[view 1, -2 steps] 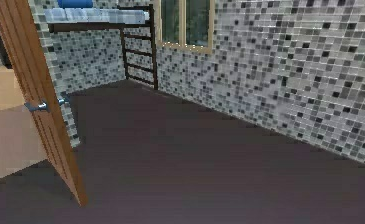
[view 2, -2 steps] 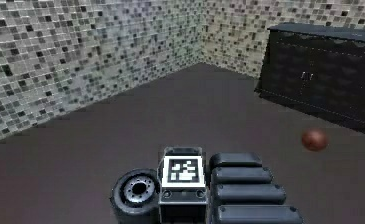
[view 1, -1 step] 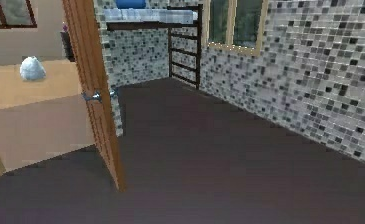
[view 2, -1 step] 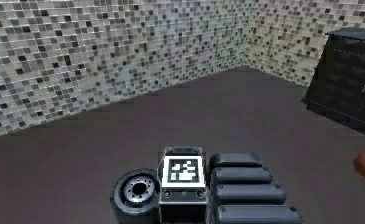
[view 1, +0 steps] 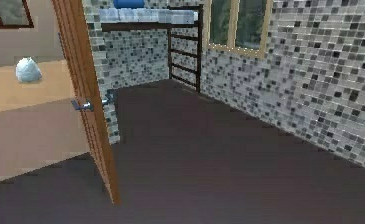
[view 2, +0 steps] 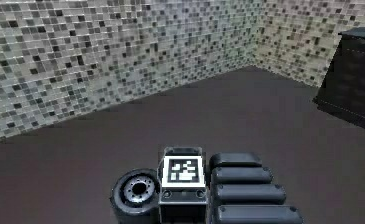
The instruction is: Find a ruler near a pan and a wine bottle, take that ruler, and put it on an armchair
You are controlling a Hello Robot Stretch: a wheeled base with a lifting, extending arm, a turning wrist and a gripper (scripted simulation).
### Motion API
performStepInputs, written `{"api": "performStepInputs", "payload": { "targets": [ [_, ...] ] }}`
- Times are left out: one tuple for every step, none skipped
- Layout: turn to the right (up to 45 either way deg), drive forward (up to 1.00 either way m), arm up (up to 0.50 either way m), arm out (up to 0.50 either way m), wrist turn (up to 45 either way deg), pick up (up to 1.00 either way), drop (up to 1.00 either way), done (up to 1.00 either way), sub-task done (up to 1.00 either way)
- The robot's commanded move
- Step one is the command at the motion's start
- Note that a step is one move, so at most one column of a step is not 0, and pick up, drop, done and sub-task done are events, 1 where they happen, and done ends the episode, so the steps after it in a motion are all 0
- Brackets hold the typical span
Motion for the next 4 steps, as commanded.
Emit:
{"api": "performStepInputs", "payload": {
  "targets": [
    [-45.0,0.00,0.00,0.00,0.0,0.00,0.00,0.00,0.00],
    [-45.0,0.00,0.00,0.00,0.0,0.00,0.00,0.00,0.00],
    [-6.0,0.00,0.00,0.00,0.0,0.00,0.00,0.00,0.00],
    [0.0,0.25,0.00,0.00,0.0,0.00,0.00,0.00,0.00]
  ]
}}
